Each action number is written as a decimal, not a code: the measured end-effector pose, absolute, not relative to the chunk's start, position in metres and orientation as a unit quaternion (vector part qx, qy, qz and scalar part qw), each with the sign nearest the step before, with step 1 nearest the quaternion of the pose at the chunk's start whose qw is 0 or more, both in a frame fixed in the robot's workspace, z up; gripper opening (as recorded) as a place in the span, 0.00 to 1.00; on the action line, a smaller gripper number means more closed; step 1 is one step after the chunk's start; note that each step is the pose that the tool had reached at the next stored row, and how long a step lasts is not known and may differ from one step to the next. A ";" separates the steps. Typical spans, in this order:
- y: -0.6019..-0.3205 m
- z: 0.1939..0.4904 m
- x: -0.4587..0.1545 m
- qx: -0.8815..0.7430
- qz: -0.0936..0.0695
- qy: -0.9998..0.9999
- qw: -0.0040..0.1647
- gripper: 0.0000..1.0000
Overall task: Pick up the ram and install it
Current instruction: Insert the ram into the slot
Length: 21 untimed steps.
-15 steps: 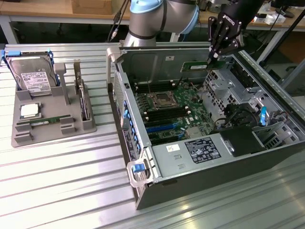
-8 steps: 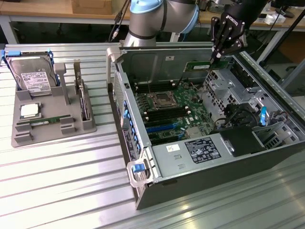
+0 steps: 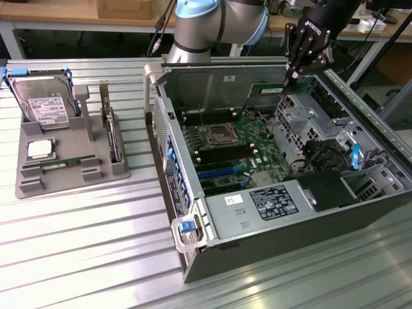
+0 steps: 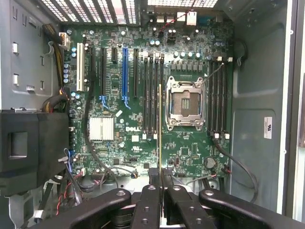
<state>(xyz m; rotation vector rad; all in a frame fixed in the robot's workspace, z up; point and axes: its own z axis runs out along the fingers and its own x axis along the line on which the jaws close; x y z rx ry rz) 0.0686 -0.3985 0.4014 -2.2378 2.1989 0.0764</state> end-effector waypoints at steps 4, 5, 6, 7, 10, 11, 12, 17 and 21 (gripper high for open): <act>-0.399 0.398 0.066 -0.713 0.024 0.701 0.002 0.12; -0.399 0.397 0.066 -0.713 0.024 0.701 0.002 0.12; -0.399 0.396 0.066 -0.713 0.024 0.701 0.002 0.12; -0.399 0.394 0.066 -0.713 0.024 0.701 0.002 0.12; -0.399 0.392 0.066 -0.713 0.024 0.701 0.002 0.12; -0.399 0.391 0.066 -0.713 0.024 0.701 0.002 0.12; -0.399 0.390 0.066 -0.713 0.024 0.701 0.002 0.12; -0.399 0.383 0.066 -0.713 0.024 0.701 0.002 0.12; -0.399 0.376 0.066 -0.713 0.024 0.701 0.002 0.12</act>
